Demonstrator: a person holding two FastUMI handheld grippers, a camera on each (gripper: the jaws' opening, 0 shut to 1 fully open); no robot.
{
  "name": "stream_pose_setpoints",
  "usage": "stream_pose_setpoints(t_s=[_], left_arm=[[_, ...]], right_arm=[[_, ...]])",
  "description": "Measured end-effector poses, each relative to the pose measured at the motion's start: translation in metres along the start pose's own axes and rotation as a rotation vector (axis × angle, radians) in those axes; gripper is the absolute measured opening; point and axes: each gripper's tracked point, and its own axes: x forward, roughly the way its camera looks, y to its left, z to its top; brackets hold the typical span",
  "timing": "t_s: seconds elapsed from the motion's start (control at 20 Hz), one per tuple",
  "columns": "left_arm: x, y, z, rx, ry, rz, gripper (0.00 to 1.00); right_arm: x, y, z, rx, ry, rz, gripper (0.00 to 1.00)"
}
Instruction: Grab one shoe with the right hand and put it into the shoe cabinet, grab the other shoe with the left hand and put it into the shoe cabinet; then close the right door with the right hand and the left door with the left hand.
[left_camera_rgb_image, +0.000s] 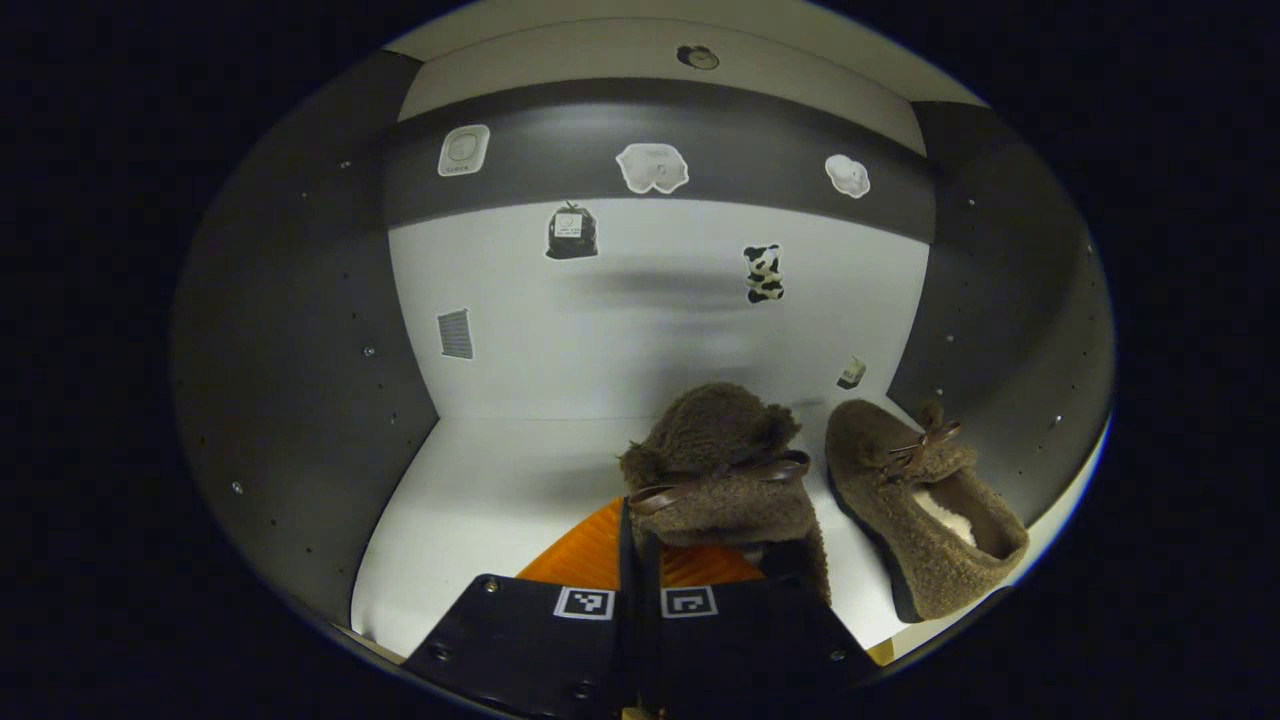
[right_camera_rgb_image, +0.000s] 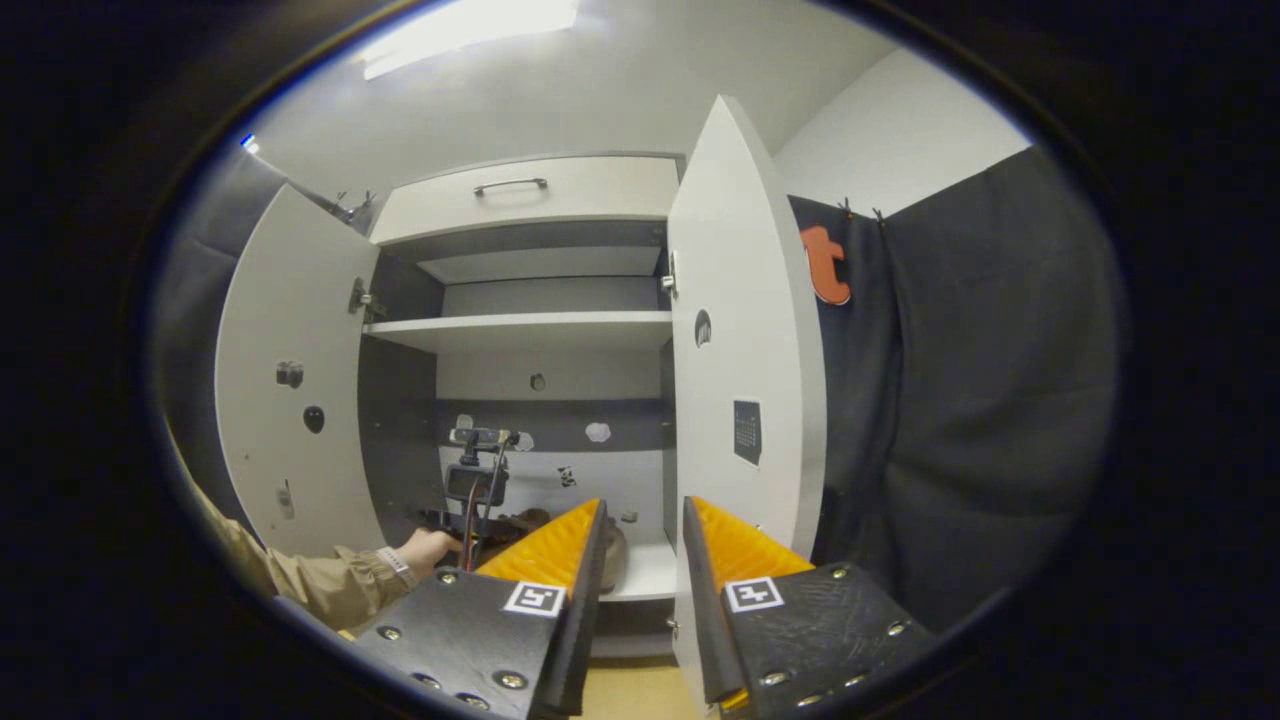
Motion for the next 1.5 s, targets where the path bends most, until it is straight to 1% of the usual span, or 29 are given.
stream_pose_setpoints(t_s=[0.05, 0.1, 0.15, 0.2, 0.3, 0.35, 0.45, 0.5, 0.55, 0.6, 0.65, 0.7, 0.75, 0.8, 0.95, 1.05, 1.2, 1.25, 1.3, 1.4, 1.45, 1.5], left_arm=[[0.001, -0.001, -0.001, 0.001, 0.006, 0.000, 0.04], [0.002, -0.003, -0.003, -0.005, 0.012, -0.007, 0.13], [0.000, -0.004, -0.003, -0.016, 0.006, -0.016, 0.14], [-0.002, -0.004, -0.001, -0.019, 0.003, -0.026, 0.23], [-0.011, -0.003, -0.001, -0.003, 0.007, -0.036, 0.24], [-0.017, -0.003, 0.002, 0.003, -0.002, -0.042, 0.25], [-0.033, -0.001, 0.008, 0.022, -0.043, -0.040, 0.30], [-0.043, -0.003, 0.012, 0.041, -0.066, -0.050, 0.37], [-0.054, -0.006, 0.019, 0.065, -0.099, -0.061, 0.41], [-0.064, -0.007, 0.026, 0.087, -0.136, -0.066, 0.56], [-0.075, -0.010, 0.034, 0.102, -0.168, -0.078, 0.70], [-0.089, -0.012, 0.040, 0.108, -0.195, -0.083, 0.84], [-0.103, -0.016, 0.047, 0.109, -0.226, -0.093, 0.85], [-0.117, -0.020, 0.055, 0.105, -0.258, -0.104, 0.92], [-0.162, -0.031, 0.066, 0.112, -0.315, -0.134, 0.95], [-0.187, -0.034, 0.072, 0.111, -0.350, -0.148, 0.95], [-0.221, -0.031, 0.075, 0.098, -0.377, -0.161, 0.95], [-0.231, -0.030, 0.074, 0.090, -0.378, -0.164, 0.96], [-0.240, -0.026, 0.073, 0.084, -0.382, -0.166, 0.95], [-0.255, -0.020, 0.074, 0.074, -0.400, -0.168, 0.95], [-0.263, -0.016, 0.075, 0.072, -0.410, -0.162, 0.96], [-0.269, -0.012, 0.076, 0.072, -0.418, -0.156, 0.95]], right_arm=[[-0.001, 0.000, 0.000, -0.004, 0.000, -0.001, 0.43], [-0.002, -0.001, 0.000, -0.006, 0.001, -0.002, 0.43], [-0.002, -0.001, 0.000, -0.005, 0.001, -0.001, 0.43], [-0.003, -0.001, 0.000, -0.001, 0.001, 0.001, 0.43], [-0.008, -0.001, 0.003, 0.008, -0.005, 0.007, 0.43], [-0.011, -0.004, 0.006, 0.011, -0.012, 0.006, 0.41], [-0.019, -0.012, 0.013, 0.017, -0.030, -0.003, 0.41], [-0.025, -0.018, 0.017, 0.017, -0.035, -0.013, 0.41], [-0.030, -0.026, 0.018, 0.015, -0.038, -0.027, 0.43], [-0.034, -0.035, 0.020, 0.011, -0.040, -0.041, 0.41], [-0.037, -0.044, 0.021, 0.004, -0.043, -0.057, 0.44], [-0.040, -0.056, 0.022, -0.005, -0.046, -0.079, 0.41], [-0.044, -0.067, 0.022, -0.013, -0.049, -0.101, 0.44], [-0.045, -0.079, 0.022, -0.022, -0.048, -0.123, 0.43], [-0.041, -0.113, 0.011, -0.033, -0.024, -0.176, 0.44], [-0.031, -0.126, 0.001, -0.028, 0.003, -0.187, 0.44], [-0.018, -0.129, -0.011, -0.010, 0.038, -0.151, 0.43], [-0.014, -0.128, -0.014, -0.006, 0.043, -0.137, 0.41], [-0.012, -0.126, -0.016, -0.005, 0.046, -0.120, 0.46], [-0.007, -0.121, -0.021, -0.012, 0.063, -0.086, 0.46], [-0.006, -0.120, -0.022, -0.023, 0.066, -0.075, 0.43], [-0.007, -0.119, -0.022, -0.033, 0.070, -0.059, 0.46]])
